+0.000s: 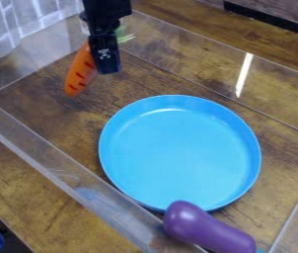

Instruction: Remove the carrot from the blue tray and put it on the table

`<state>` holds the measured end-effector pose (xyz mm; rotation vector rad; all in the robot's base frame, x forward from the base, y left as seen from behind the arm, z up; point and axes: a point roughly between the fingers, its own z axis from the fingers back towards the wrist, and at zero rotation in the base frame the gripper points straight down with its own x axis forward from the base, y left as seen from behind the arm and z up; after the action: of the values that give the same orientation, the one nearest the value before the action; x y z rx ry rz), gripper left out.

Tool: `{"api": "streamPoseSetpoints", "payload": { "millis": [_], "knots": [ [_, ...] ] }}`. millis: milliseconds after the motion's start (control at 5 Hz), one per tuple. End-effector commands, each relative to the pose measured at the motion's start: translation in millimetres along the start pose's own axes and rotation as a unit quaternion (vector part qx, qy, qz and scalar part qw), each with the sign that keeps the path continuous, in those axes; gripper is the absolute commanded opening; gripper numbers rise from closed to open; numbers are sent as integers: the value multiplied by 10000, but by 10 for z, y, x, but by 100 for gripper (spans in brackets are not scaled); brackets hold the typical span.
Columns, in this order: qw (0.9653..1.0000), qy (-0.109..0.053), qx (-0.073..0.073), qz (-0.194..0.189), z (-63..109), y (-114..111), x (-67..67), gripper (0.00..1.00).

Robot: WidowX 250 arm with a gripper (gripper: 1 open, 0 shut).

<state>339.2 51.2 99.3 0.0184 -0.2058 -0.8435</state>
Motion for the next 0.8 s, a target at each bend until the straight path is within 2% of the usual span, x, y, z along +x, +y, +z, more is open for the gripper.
{"api": "streamPoseSetpoints", "payload": {
  "millis": [0, 400, 600],
  "knots": [
    [9996, -113, 215, -123, 145, 231, -74, 0],
    [9996, -95, 58, -268, -114, 147, -73, 0],
    [9999, -72, 48, -113, -188, 216, -125, 0]
  ]
}}
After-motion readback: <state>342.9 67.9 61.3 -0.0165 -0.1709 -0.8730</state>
